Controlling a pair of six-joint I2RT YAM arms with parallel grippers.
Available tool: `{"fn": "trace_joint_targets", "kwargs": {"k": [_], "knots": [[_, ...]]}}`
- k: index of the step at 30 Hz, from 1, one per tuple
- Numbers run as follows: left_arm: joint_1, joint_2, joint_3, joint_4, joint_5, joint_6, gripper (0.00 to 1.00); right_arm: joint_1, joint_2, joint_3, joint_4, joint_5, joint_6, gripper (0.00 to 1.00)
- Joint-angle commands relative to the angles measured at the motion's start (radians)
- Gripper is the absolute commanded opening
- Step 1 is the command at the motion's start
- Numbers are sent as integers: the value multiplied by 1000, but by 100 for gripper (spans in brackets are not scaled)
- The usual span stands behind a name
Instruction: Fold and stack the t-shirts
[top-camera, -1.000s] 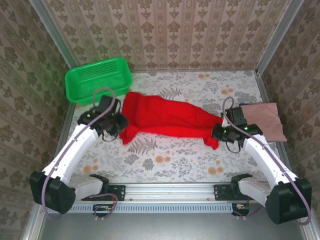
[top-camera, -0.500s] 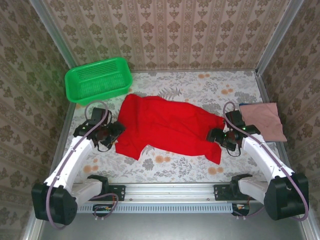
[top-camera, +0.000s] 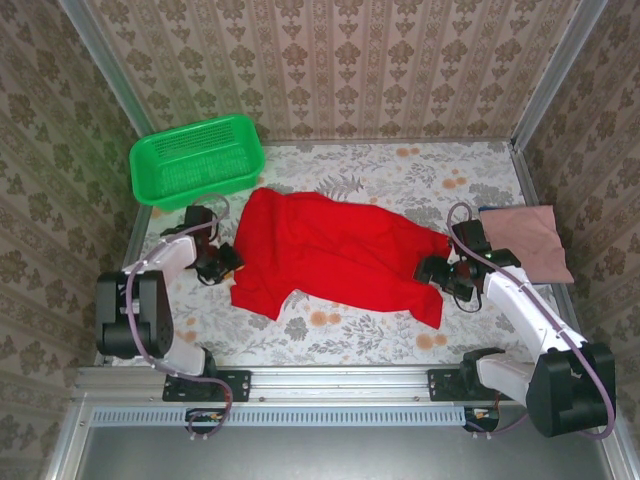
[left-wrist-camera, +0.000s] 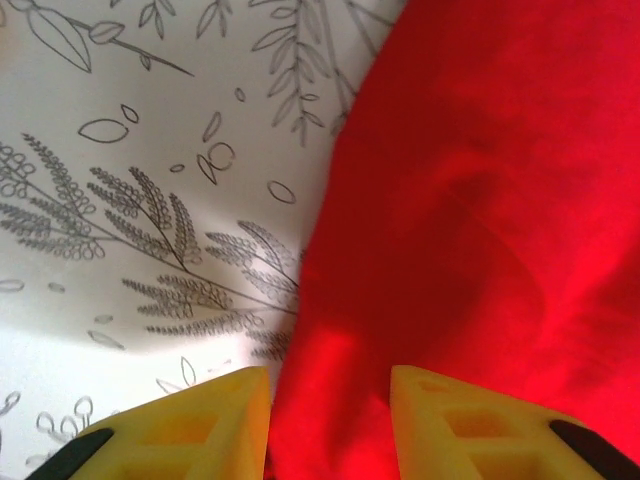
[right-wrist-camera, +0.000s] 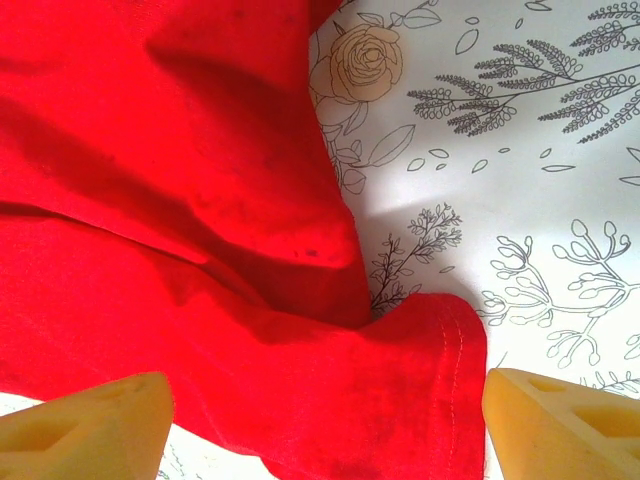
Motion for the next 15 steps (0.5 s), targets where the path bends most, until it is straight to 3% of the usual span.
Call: {"fn": "trace_joint_targets", "kwargs": {"k": [1,10,15], "knots": [[9,40,24,39,37,27,36,-7,7,-7,10,10,13,82],[8,136,40,78,19,17,30,-7,25,-12,36,11,33,82],[6,147,27,116,45,-28,0,-8,50,0,8,45,59,80]]}}
